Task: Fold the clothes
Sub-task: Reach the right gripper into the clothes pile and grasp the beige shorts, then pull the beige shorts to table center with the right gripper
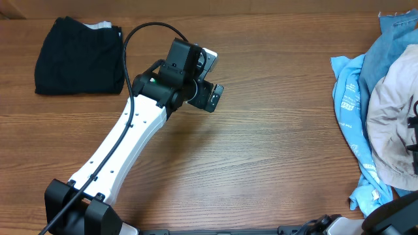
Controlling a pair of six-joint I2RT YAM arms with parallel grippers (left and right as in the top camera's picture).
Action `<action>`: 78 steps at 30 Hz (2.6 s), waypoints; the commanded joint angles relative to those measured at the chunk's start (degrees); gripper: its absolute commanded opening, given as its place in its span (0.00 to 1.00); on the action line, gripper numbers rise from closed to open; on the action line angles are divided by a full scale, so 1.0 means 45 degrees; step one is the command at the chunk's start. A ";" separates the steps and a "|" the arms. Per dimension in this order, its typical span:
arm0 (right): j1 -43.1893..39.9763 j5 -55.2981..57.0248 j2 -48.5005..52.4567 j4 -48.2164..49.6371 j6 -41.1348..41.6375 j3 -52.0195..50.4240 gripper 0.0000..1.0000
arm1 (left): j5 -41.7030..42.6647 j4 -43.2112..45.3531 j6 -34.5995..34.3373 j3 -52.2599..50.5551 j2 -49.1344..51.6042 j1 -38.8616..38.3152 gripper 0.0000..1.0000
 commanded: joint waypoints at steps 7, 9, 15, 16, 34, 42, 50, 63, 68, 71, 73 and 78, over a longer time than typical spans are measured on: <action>-0.0029 0.1821 0.0068 0.0869 0.0087 -0.1651 0.95 | 0.0194 0.0087 0.0146 0.0325 0.0029 -0.0024 1.00; -0.0029 0.2132 0.0068 0.1107 0.0092 -0.2021 0.94 | 0.0199 0.0078 0.0121 0.0325 0.0029 -0.0024 1.00; -0.0029 0.2127 0.0068 0.2283 0.0087 -0.3230 0.63 | 0.0194 0.0117 0.0107 0.0325 0.0029 -0.0024 1.00; -0.0029 0.2127 0.0068 0.2380 0.0092 -0.3317 0.53 | 0.0194 0.0136 0.0107 0.0325 0.0029 -0.0024 1.00; 0.3551 -0.3915 -0.1919 -0.0423 -0.3249 0.5455 0.04 | -0.1015 -0.1651 0.0257 0.4226 -0.0675 -0.0019 1.00; 0.9423 -0.3944 -0.2035 0.0160 -0.3167 0.8310 0.04 | -0.3823 -0.2890 0.0253 0.5887 -0.2069 0.0534 1.00; 1.3877 -0.3390 -0.2035 0.0398 -0.3609 1.0579 0.04 | -0.3769 -0.3910 0.0102 0.5887 -0.2730 0.2093 1.00; 1.8306 0.0146 -0.1744 -0.0369 -0.4216 1.1147 0.04 | -0.3769 -0.4663 0.0092 0.5887 -0.2778 0.2336 1.00; 1.7481 0.1064 -0.0146 -0.0967 -0.4216 1.0992 0.04 | -0.3774 -0.5192 0.0005 0.5882 -0.2778 0.2336 0.89; 1.6427 0.1258 0.0991 -0.0695 -0.4177 1.0992 0.04 | -0.3764 -0.5819 -0.0204 0.5882 -0.2773 0.2336 0.90; 1.5596 0.1156 0.1948 -0.0316 -0.4182 1.0992 0.04 | -0.3677 -0.6309 -0.0466 0.5853 -0.2735 0.2336 0.91; 1.4032 0.0160 0.3589 0.1355 -0.4182 1.0992 0.04 | -0.1627 -0.6601 -0.0442 0.5615 -0.2691 0.2293 0.91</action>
